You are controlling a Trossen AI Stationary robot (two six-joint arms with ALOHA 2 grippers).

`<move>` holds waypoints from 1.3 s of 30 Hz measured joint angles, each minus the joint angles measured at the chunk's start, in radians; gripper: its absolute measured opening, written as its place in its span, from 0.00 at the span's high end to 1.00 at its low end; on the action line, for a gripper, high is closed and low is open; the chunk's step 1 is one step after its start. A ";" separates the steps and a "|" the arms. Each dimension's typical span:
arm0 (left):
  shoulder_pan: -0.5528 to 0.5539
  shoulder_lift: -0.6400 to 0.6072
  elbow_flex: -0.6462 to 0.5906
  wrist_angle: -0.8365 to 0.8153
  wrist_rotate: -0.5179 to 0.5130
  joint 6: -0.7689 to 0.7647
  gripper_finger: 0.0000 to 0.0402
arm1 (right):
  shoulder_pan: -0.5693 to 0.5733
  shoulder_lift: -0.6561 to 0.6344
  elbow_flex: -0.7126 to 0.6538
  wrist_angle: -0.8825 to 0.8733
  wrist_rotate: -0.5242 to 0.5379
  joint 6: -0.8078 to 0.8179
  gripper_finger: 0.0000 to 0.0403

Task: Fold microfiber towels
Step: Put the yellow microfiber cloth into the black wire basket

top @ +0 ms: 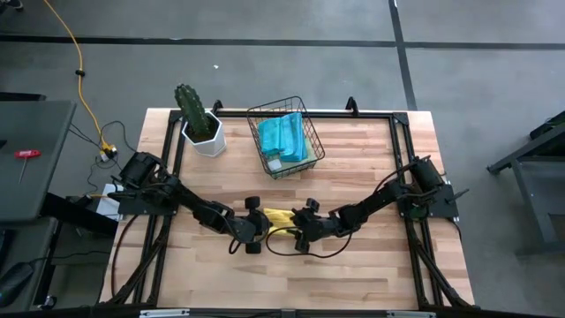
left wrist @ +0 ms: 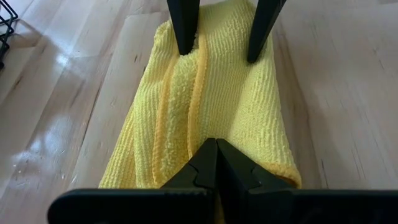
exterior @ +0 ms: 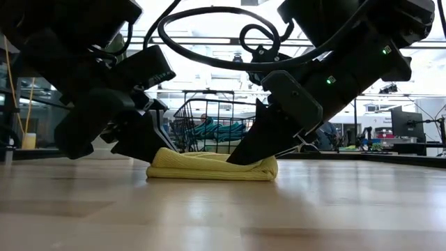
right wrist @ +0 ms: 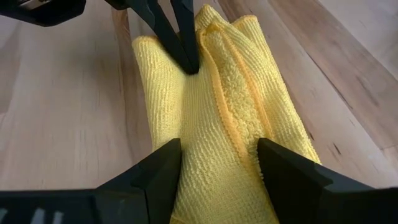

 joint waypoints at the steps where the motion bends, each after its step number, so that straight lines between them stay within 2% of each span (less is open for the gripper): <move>1: 0.000 0.000 0.000 0.000 0.000 0.000 1.00 | 0.000 0.000 0.000 0.000 0.000 0.000 0.49; 39: -0.005 0.002 -0.002 0.016 0.000 -0.018 1.00 | -0.002 0.000 0.001 0.009 0.000 0.002 0.49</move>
